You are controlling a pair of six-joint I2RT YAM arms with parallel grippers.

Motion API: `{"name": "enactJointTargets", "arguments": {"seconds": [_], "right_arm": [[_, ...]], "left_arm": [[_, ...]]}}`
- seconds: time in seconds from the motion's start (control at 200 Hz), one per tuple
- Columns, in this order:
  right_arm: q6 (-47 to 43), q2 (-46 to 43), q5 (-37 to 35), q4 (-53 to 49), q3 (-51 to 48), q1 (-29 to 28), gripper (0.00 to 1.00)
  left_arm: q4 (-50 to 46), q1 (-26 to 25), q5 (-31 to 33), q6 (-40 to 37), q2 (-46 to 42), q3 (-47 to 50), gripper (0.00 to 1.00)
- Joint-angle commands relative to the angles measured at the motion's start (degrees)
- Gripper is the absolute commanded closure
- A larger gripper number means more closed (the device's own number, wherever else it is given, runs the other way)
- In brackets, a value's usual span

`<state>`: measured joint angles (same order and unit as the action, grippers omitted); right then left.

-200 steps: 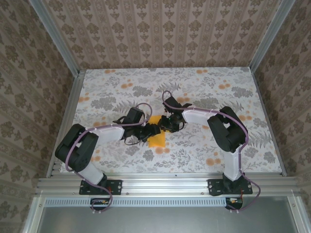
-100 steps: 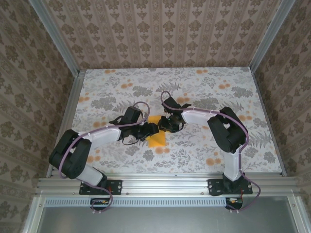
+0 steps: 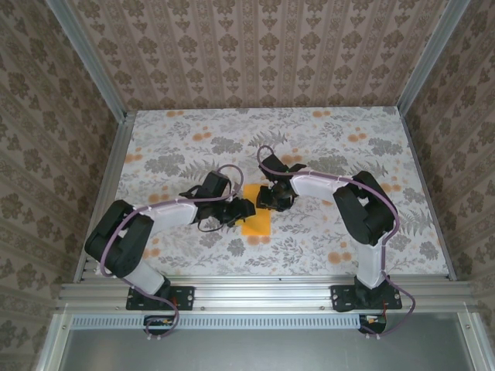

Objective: Fold a paper plane with a square sheet of paper (pick it up from the middle)
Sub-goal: Fold the triangle a second time at the center of the table.

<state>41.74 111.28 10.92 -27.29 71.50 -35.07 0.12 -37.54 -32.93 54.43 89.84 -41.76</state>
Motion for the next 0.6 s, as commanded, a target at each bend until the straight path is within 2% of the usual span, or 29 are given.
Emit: {"name": "enactJointTargets", "arguments": {"seconds": [0.0,0.595], "right_arm": [[0.3,2.0,0.0,-3.8,-1.2,0.3,0.62],[3.0,2.9,6.8,1.0,-3.9,2.4,0.62]], "left_arm": [[3.1,-0.5,-1.8,0.5,0.8,-2.1,0.53],[8.7,-0.7,-2.3,2.1,5.3,-4.0,0.57]]}}
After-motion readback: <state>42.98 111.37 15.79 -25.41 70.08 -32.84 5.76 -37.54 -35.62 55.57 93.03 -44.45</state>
